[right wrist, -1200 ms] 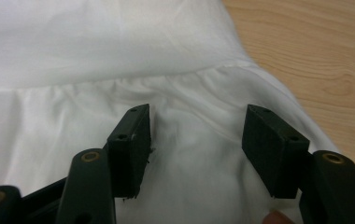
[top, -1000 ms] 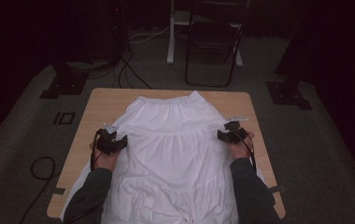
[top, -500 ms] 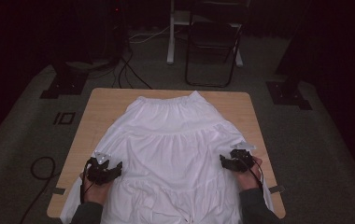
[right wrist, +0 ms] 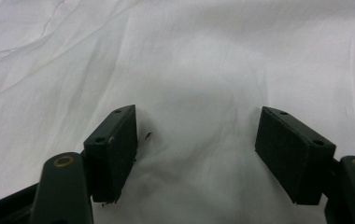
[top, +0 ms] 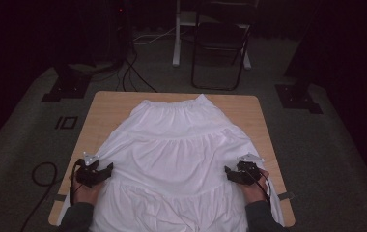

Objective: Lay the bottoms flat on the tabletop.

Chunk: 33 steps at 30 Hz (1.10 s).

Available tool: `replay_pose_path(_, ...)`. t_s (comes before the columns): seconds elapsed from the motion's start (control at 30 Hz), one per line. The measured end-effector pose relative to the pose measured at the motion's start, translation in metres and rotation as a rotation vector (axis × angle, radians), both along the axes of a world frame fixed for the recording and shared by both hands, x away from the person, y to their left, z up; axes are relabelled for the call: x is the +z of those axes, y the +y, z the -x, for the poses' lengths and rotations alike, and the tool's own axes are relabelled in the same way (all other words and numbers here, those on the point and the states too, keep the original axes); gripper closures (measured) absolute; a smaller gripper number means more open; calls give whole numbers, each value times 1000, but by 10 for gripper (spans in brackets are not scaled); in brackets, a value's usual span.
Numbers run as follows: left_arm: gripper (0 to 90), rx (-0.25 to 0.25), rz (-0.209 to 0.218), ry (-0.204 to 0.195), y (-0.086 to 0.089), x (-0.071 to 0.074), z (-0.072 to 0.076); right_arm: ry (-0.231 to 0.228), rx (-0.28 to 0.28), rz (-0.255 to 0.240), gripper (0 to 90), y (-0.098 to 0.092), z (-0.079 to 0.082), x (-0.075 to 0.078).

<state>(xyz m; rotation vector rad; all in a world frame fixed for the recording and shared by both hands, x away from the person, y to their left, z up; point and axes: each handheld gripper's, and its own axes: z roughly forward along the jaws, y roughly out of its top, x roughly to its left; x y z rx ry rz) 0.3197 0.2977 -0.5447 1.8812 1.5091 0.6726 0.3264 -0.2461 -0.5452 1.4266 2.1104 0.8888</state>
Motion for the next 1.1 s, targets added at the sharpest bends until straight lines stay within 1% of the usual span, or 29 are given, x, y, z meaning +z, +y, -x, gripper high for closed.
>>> replay_pose_path(0.07, 383, 7, -1, 1, 6, 0, -4, 1, 0, 2, 290, 0, 0, 0)
replay_pose_path(0.13, 389, 10, 2, 0, 6, 0, -5, 1, 3, 3, 291, 0, 0, 0)
replay_pose_path(0.2, 388, 21, -11, -3, 3, 0, -2, 4, 4, 9, 310, 0, 1, 1)
replay_pose_path(0.23, 388, 29, -11, 3, 2, 1, -1, -4, 6, 15, 318, 0, 2, 3)
replay_pose_path(0.27, 388, 48, -12, 14, 0, 2, 2, -9, 4, 16, 320, 0, 3, 4)
replay_pose_path(0.3, 391, 49, -18, 17, -2, 4, 5, -16, 0, 10, 325, -2, 5, 7)
replay_pose_path(0.33, 391, 36, -29, 13, -5, 6, 10, -24, -4, 6, 328, -3, 7, 9)
replay_pose_path(0.4, 391, 14, -71, 3, -10, 13, 21, -33, -11, -4, 330, -8, 11, 14)
replay_pose_path(0.47, 391, 1, -90, -5, -12, 18, 31, -42, -18, -8, 334, -13, 15, 18)
replay_pose_path(0.53, 401, 5, -100, -7, -10, 21, 41, -50, -15, -5, 349, -17, 21, 22)
replay_pose_path(0.63, 409, 19, -83, 5, -5, 21, 55, -64, -22, 16, 407, -25, 31, 27)
replay_pose_path(0.67, 409, 24, -76, 16, -3, 19, 59, -67, -26, 26, 430, -28, 35, 28)
replay_pose_path(0.73, 409, 35, -50, 46, 0, 13, 67, -71, -37, 40, 513, -36, 42, 30)
replay_pose_path(0.77, 409, 41, -43, 56, 2, 12, 70, -76, -48, 45, 551, -42, 47, 31)
replay_pose_path(0.8, 410, 41, -43, 56, 2, 12, 70, -76, -48, 45, 551, -42, 47, 31)
replay_pose_path(0.83, 413, 55, -10, 67, 6, 9, 76, -84, -69, 47, 610, -51, 54, 34)
replay_pose_path(0.87, 414, 67, 6, 69, 7, 10, 78, -86, -81, 44, 627, -55, 56, 35)
replay_pose_path(0.9, 416, 75, 18, 61, 9, 12, 80, -87, -95, 43, 643, -60, 59, 36)
replay_pose_path(0.93, 417, 75, 18, 61, 9, 12, 80, -87, -95, 43, 643, -60, 59, 36)
replay_pose_path(0.97, 417, 74, 46, 54, 10, 14, 84, -89, -130, 39, 668, -72, 65, 38)
replay_pose_path(1.0, 417, 69, 48, 54, 9, 13, 85, -88, -143, 37, 679, -76, 67, 39)
replay_pose_path(1.1, 416, 39, 33, 59, 4, 13, 86, -76, -185, 37, 703, -90, 73, 38)
